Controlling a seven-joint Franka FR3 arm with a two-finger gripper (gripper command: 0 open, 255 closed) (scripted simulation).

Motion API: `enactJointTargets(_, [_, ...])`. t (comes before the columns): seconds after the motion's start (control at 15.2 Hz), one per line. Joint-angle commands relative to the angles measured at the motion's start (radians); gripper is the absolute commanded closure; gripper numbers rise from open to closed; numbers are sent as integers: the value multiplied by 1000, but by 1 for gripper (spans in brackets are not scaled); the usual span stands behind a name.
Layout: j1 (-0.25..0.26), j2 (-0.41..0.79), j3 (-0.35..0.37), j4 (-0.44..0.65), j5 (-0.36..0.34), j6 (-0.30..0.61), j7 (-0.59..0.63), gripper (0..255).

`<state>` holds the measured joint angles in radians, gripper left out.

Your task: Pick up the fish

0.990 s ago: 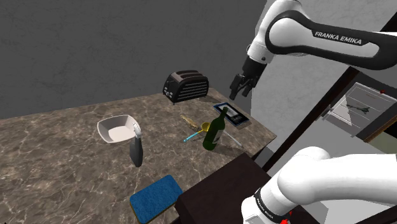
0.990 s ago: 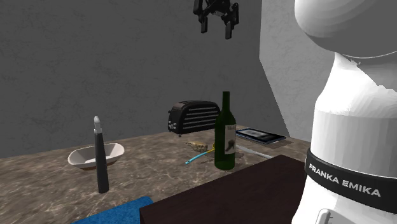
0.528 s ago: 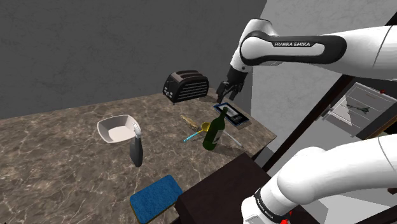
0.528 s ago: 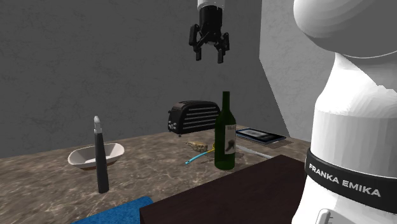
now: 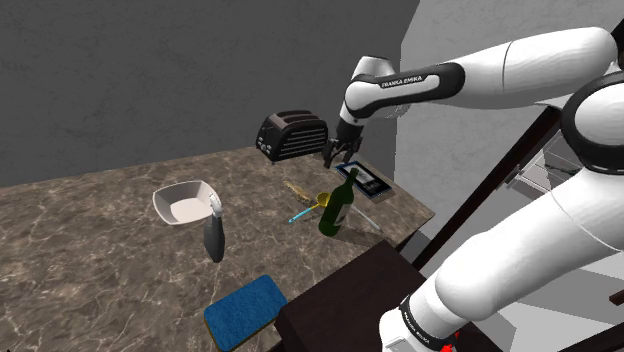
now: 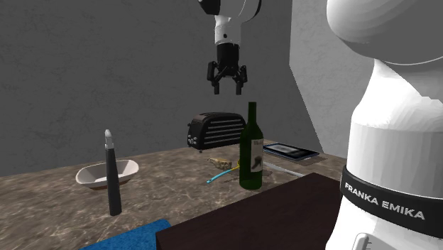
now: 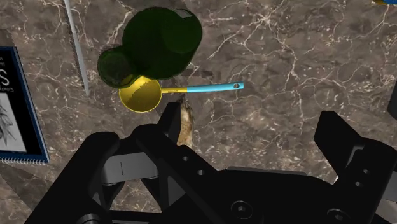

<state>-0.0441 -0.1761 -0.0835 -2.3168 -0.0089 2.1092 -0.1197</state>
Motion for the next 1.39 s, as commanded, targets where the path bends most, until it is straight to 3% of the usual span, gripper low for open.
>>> enactJointTargets(0.0, [-2, 81, -5, 29, 4, 46, -7, 0])
enactJointTargets(0.66, [-26, 478, -19, 273, 37, 168, -50, 0])
enactJointTargets(1.32, [-67, 885, -13, 650, 62, 166, -75, 0])
